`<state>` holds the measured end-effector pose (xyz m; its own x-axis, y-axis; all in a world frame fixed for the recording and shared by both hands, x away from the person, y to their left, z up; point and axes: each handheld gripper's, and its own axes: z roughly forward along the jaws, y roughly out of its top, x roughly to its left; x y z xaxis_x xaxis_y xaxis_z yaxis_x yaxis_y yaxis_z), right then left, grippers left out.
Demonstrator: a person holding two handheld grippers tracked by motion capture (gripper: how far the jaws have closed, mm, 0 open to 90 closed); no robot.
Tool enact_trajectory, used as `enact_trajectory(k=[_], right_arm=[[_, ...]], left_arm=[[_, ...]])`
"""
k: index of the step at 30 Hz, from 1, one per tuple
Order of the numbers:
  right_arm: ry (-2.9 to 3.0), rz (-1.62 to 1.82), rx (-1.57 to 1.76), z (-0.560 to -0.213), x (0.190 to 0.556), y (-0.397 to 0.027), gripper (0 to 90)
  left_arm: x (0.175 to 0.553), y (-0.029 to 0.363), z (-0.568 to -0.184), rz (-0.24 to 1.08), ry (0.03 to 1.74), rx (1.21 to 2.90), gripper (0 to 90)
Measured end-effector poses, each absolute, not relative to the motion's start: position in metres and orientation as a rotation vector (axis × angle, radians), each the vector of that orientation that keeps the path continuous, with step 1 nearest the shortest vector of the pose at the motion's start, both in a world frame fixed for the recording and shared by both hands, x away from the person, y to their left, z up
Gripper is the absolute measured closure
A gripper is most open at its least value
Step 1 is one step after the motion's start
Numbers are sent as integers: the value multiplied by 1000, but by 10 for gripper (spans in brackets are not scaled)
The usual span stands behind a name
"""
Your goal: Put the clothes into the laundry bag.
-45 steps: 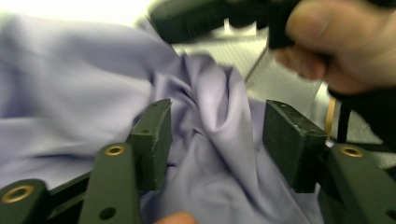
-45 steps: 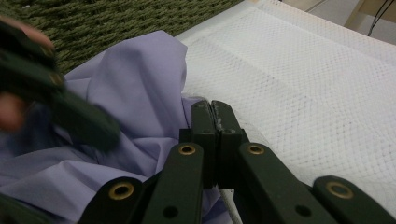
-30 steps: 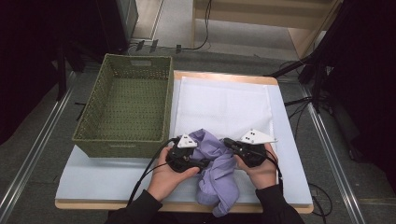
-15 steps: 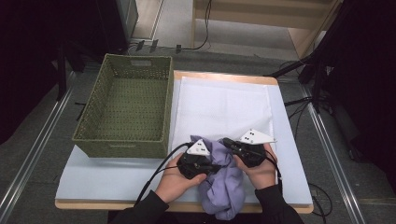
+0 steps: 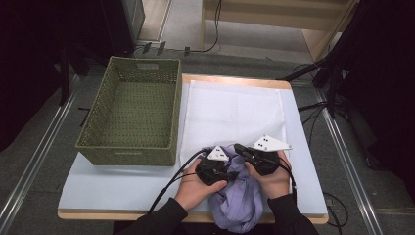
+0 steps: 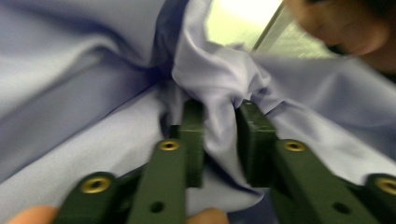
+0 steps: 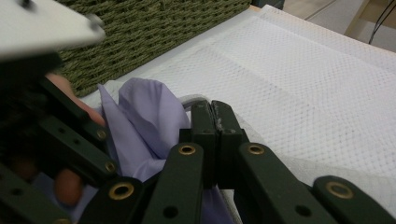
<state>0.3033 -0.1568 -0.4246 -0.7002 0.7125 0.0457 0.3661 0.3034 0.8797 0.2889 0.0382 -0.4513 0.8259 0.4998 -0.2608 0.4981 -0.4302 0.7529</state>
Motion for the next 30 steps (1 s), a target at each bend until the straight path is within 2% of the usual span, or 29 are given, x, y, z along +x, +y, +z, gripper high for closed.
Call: enact_trajectory(k=[2, 7, 10, 11, 13, 15, 16, 17, 18, 21, 25, 30], right_arm=[[2223, 1356, 973, -425, 304, -160, 900], [2216, 1353, 981, -424, 305, -161, 900], [2215, 1356, 981, -424, 304, -160, 900], [2217, 1358, 981, -424, 304, -159, 900], [2221, 1363, 980, -424, 304, -158, 900], [2222, 1363, 978, -424, 304, -157, 900], [2224, 1363, 977, -424, 304, -156, 900], [2228, 1362, 977, -425, 304, -156, 900], [2229, 1360, 978, -425, 305, -156, 900], [2229, 1363, 979, -425, 305, -156, 900], [2229, 1383, 975, -425, 304, -156, 900], [2232, 1395, 960, -423, 303, -154, 900]], left_arm=[[284, 48, -441, 26, 709, 2056, 574], [281, 80, -423, 136, 759, 1983, 439], [282, 93, -425, 243, 886, 1973, 329], [284, 94, -429, 230, 930, 1994, 266], [285, 92, -436, 196, 956, 2017, 243], [282, 84, -444, 177, 925, 2067, 277], [280, 79, -446, 182, 902, 2081, 338], [277, 76, -446, 182, 867, 2092, 438], [275, 73, -445, 156, 824, 2090, 605], [272, 60, -442, 126, 758, 2123, 793], [279, 44, -446, 66, 735, 2142, 900], [291, 24, -457, 87, 777, 2177, 900]])
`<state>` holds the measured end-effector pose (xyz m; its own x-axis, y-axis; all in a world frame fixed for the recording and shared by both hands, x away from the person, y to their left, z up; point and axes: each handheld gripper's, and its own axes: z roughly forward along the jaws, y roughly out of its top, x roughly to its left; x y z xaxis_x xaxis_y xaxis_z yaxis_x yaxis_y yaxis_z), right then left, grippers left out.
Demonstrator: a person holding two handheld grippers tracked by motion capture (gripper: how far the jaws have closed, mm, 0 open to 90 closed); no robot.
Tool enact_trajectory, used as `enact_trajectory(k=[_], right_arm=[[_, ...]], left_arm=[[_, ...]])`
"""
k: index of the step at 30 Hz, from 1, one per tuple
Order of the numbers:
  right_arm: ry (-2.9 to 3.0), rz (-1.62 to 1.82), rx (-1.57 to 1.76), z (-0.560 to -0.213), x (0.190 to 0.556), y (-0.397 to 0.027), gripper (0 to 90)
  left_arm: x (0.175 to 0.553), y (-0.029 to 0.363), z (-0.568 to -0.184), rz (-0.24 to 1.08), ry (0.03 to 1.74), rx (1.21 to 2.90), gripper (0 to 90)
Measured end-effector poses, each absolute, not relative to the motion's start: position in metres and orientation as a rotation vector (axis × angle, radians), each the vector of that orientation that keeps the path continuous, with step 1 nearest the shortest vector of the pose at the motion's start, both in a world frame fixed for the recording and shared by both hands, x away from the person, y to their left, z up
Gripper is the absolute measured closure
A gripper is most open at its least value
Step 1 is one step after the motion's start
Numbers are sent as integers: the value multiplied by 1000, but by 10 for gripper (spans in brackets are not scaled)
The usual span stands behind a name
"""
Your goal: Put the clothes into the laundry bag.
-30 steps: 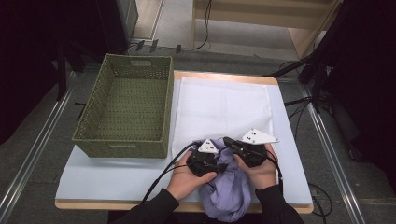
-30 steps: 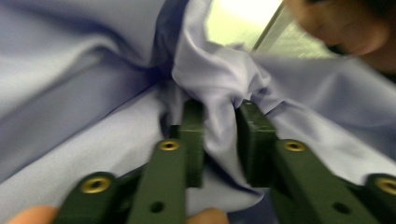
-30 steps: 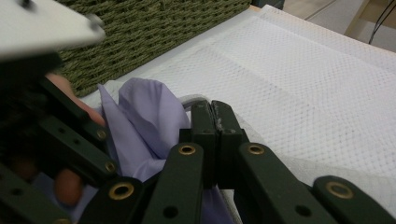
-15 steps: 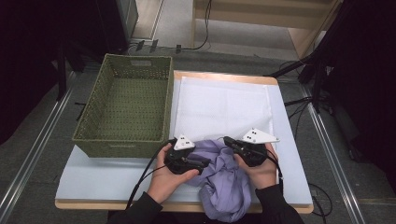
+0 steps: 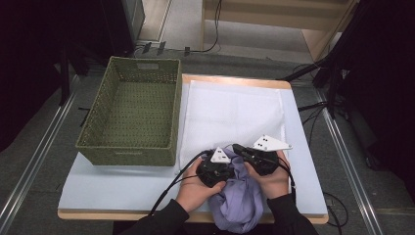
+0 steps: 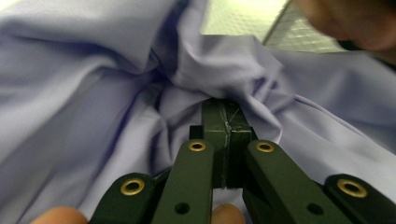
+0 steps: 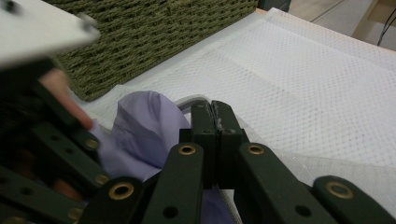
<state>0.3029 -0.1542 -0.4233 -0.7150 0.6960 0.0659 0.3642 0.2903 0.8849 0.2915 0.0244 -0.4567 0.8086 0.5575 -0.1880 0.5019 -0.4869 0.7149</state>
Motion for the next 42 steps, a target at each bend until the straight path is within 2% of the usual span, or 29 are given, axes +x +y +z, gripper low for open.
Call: enact_trajectory(k=[4, 6, 12, 19, 23, 27, 29, 33, 35, 38, 42], right_arm=[[2236, 1396, 958, -423, 302, -154, 900], [2235, 1394, 954, -423, 302, -155, 900], [2224, 1392, 969, -423, 303, -160, 900], [2220, 1384, 981, -423, 304, -161, 900], [2221, 1378, 976, -423, 304, -160, 900], [2219, 1378, 984, -423, 304, -161, 900], [2220, 1377, 983, -423, 304, -161, 900], [2228, 1379, 978, -424, 304, -159, 900], [2231, 1383, 972, -424, 304, -158, 900], [2234, 1387, 969, -423, 303, -157, 900], [2235, 1410, 960, -422, 302, -157, 900]], left_arm=[[301, 21, -462, 235, 853, 2125, 900], [305, 23, -462, 180, 895, 2077, 900], [287, 48, -440, 130, 800, 2026, 628], [267, 110, -425, 184, 880, 1968, 455], [254, 122, -432, 171, 910, 2049, 309], [246, 120, -448, 184, 960, 2133, 211], [246, 117, -453, 187, 964, 2181, 250], [248, 104, -458, 176, 922, 2210, 622], [252, 94, -460, 154, 901, 2230, 759], [264, 77, -460, 127, 870, 2249, 873], [281, 55, -456, 154, 859, 2216, 900]])
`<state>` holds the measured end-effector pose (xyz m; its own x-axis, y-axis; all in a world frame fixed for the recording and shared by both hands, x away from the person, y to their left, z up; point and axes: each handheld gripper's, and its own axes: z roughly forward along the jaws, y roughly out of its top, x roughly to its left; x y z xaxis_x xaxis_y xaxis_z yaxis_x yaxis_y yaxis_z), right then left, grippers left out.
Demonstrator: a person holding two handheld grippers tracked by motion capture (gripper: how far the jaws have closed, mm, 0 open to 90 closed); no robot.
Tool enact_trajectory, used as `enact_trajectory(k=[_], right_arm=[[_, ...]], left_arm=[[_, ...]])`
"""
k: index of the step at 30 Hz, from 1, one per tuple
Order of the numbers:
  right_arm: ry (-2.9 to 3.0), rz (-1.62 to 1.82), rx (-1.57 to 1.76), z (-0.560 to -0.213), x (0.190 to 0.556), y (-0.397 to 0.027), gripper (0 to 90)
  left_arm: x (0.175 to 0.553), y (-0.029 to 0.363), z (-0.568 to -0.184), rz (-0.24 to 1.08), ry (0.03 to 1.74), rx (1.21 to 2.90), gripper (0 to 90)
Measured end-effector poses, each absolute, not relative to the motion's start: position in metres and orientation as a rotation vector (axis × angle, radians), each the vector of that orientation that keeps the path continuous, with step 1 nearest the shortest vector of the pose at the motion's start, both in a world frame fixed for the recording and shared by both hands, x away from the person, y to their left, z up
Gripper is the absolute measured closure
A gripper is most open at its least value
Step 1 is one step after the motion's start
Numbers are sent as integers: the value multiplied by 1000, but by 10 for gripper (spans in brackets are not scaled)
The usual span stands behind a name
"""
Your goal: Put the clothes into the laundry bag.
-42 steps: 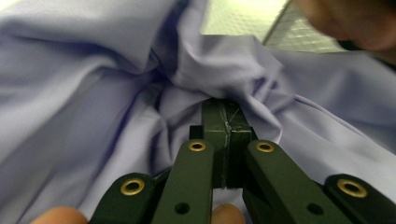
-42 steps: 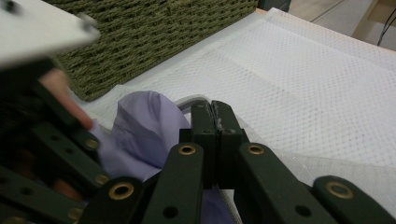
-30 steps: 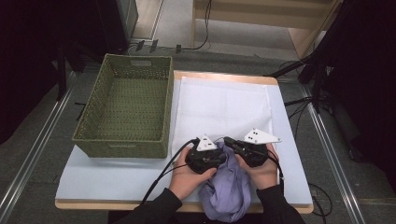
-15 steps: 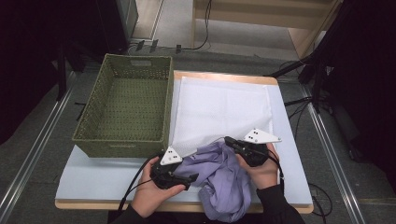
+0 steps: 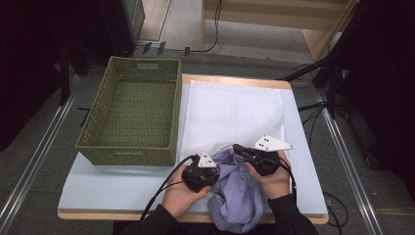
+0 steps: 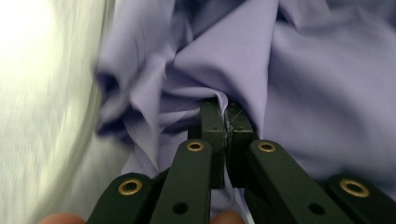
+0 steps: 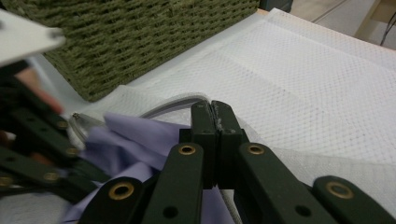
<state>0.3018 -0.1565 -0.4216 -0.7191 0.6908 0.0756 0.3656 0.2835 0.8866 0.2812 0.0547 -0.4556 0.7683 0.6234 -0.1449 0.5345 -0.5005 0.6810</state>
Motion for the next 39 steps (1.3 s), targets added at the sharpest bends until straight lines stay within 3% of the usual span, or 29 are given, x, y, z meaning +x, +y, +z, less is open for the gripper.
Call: enact_trajectory(k=[3, 8, 15, 21, 23, 27, 29, 31, 32, 33, 39], right_arm=[[2229, 1425, 959, -419, 301, -156, 900], [2217, 1433, 952, -416, 300, -159, 900], [2212, 1415, 972, -419, 302, -164, 900], [2210, 1408, 980, -419, 303, -164, 900], [2212, 1405, 976, -419, 303, -163, 900], [2216, 1404, 976, -420, 302, -161, 900], [2217, 1403, 976, -420, 302, -162, 900], [2216, 1409, 975, -420, 302, -163, 900], [2217, 1408, 984, -420, 302, -164, 900], [2217, 1409, 985, -421, 302, -164, 900], [2209, 1411, 984, -420, 302, -164, 900]], left_arm=[[297, 38, -454, 201, 859, 2194, 900], [311, 19, -453, 410, 888, 2178, 894], [299, 39, -442, 251, 863, 2103, 527], [282, 49, -423, 76, 803, 2008, 418], [276, 35, -429, 13, 745, 2066, 380], [274, 7, -456, 15, 738, 2227, 288], [276, 1, -468, 47, 771, 2263, 382], [278, 1, -467, 58, 783, 2262, 607], [281, 4, -465, 33, 778, 2255, 764], [282, 6, -464, 36, 779, 2236, 850], [295, 28, -445, 223, 908, 2049, 885]])
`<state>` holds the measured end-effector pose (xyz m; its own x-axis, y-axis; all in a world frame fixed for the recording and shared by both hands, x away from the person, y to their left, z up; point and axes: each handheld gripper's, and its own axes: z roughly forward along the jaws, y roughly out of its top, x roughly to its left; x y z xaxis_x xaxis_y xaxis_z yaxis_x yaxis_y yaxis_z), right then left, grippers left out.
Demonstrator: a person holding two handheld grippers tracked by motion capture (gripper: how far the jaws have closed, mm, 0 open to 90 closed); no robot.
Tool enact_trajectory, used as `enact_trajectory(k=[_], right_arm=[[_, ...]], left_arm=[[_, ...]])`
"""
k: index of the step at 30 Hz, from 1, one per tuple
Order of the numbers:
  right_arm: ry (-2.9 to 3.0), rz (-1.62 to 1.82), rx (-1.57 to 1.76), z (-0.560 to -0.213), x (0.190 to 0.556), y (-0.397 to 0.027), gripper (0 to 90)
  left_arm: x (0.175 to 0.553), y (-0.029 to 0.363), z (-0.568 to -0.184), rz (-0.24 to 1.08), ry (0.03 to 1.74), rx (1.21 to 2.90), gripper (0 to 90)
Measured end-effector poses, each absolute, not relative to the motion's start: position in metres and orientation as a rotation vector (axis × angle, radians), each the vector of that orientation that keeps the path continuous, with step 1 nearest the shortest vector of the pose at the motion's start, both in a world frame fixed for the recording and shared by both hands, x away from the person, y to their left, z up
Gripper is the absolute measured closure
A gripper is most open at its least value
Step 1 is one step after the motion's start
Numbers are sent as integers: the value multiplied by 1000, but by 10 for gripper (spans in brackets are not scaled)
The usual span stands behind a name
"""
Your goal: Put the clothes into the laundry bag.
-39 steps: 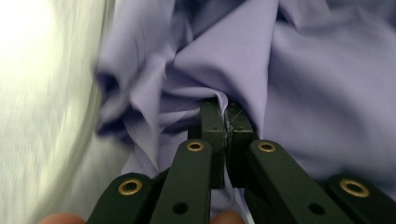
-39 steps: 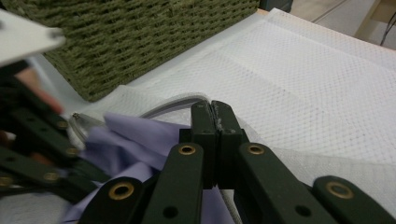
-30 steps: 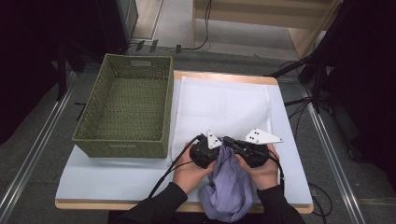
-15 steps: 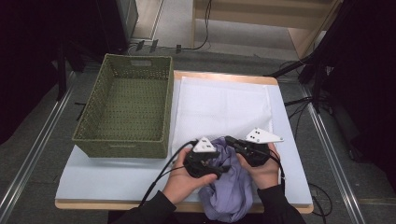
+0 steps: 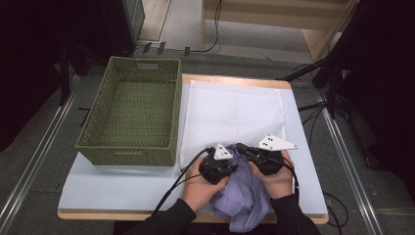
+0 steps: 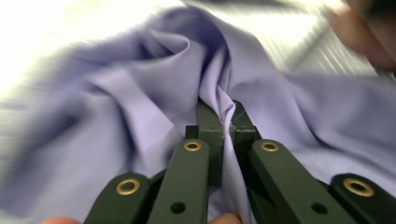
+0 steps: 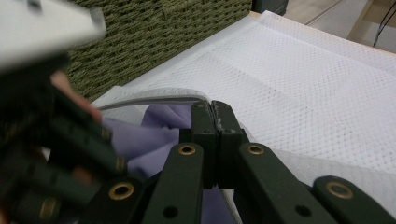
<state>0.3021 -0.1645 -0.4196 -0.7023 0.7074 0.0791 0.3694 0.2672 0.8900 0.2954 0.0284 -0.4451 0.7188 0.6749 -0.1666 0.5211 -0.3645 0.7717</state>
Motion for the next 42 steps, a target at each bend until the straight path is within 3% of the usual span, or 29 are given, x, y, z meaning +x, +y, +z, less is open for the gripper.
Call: enact_trajectory(k=[4, 6, 12, 17, 22, 25, 27, 30, 32, 33, 38, 42], right_arm=[[2207, 1411, 983, -419, 302, -164, 900], [2211, 1405, 984, -419, 301, -163, 900], [2212, 1403, 988, -420, 302, -165, 900], [2215, 1401, 988, -420, 303, -165, 900], [2222, 1386, 980, -420, 302, -163, 900], [2221, 1384, 984, -421, 302, -162, 900], [2226, 1387, 982, -421, 302, -162, 900], [2228, 1389, 974, -421, 302, -160, 900], [2231, 1389, 973, -421, 301, -160, 900], [2231, 1391, 973, -421, 302, -160, 900], [2230, 1399, 969, -420, 300, -161, 900], [2223, 1409, 962, -417, 298, -159, 900]], left_arm=[[306, 33, -452, 354, 990, 2031, 873], [307, 33, -460, 313, 986, 2050, 813], [296, 52, -444, 211, 934, 1986, 496], [280, 71, -426, 82, 864, 1955, 350], [256, 64, -434, -43, 780, 2058, 147], [250, 53, -445, -67, 779, 2136, 140], [250, 47, -452, -53, 801, 2175, 210], [252, 42, -456, -52, 777, 2239, 571], [254, 39, -458, -26, 764, 2258, 760], [255, 38, -458, -23, 755, 2256, 808], [261, 38, -440, 70, 778, 2136, 839], [273, 32, -431, 239, 817, 2043, 839]])
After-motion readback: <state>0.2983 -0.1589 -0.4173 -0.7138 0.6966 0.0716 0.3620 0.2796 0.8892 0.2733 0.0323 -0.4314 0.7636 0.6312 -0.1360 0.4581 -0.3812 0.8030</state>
